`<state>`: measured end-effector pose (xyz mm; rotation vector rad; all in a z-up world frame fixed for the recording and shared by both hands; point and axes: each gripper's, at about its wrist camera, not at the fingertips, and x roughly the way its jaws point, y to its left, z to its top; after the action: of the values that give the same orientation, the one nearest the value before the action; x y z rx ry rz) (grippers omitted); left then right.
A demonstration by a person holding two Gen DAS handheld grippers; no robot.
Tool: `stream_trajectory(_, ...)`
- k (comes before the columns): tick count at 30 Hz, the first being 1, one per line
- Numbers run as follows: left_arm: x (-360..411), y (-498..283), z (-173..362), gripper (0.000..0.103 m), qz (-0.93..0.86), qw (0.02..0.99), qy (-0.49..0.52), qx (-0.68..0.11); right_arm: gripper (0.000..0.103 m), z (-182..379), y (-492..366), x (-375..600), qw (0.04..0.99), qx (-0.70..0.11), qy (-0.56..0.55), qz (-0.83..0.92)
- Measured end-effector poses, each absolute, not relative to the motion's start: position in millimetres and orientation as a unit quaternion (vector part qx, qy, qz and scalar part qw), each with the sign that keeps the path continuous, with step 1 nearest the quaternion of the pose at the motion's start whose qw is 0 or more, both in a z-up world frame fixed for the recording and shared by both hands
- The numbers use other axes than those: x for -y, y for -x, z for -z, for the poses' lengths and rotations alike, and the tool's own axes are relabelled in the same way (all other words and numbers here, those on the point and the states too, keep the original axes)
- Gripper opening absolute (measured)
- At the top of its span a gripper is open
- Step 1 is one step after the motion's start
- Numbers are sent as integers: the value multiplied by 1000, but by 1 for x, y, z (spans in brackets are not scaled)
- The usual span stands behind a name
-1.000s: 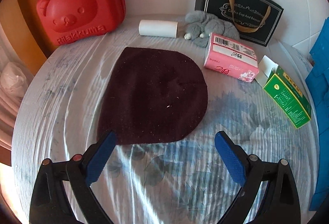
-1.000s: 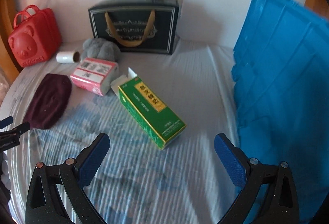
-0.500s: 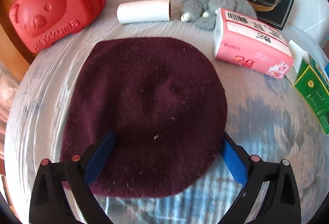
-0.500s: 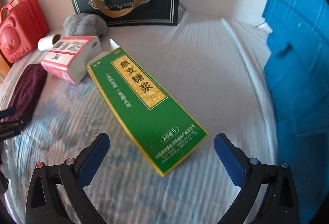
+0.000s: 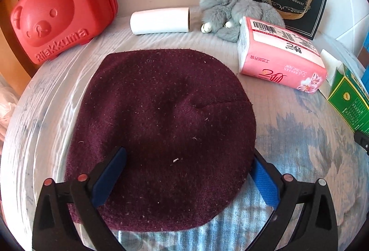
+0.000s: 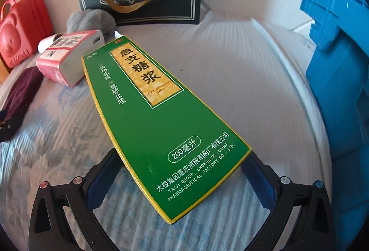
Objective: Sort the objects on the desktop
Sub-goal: 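Grasp the maroon knit hat with the left gripper while the right grasps the green syrup box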
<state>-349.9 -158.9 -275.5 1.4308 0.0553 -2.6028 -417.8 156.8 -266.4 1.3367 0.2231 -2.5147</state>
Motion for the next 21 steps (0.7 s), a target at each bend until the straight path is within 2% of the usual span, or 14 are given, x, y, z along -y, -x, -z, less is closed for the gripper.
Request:
stream_trajectory(2, 154, 345, 272, 89, 872, 83, -482, -11, 103, 265, 421, -156, 148, -85, -484, 858)
stream_trajectory(4, 146, 340, 268, 67, 872, 76, -483, 6, 103, 260, 420, -161, 162, -58, -484, 858)
stream_trajectory(8, 142, 341, 267, 54, 872, 73, -483, 9, 103, 245, 419, -160, 164, -47, -450, 876)
stream_trajectory(9, 144, 341, 266, 47, 872, 77, -484, 6, 100, 246, 421, -159, 162, -48, -454, 875)
stream_trajectory(10, 146, 341, 265, 38, 871, 82, -485, 3, 88, 247, 424, -158, 159, -48, -461, 872)
stream_trajectory(11, 149, 341, 264, 33, 870, 86, -486, -2, 85, 247, 425, -157, 160, -47, -464, 870)
stream_trajectory(12, 152, 341, 262, 29, 869, 87, -487, -11, 77, 246, 423, -154, 159, -49, -464, 870)
stream_trajectory(13, 158, 340, 260, 27, 867, 87, -490, -24, 69, 244, 421, -151, 160, -53, -466, 869)
stream_trajectory(16, 164, 331, 252, 25, 868, 91, -487, -32, 59, 242, 412, -140, 169, -70, -475, 861)
stream_trajectory(21, 170, 313, 233, 25, 876, 102, -469, -39, 56, 242, 398, -130, 185, -76, -476, 856)
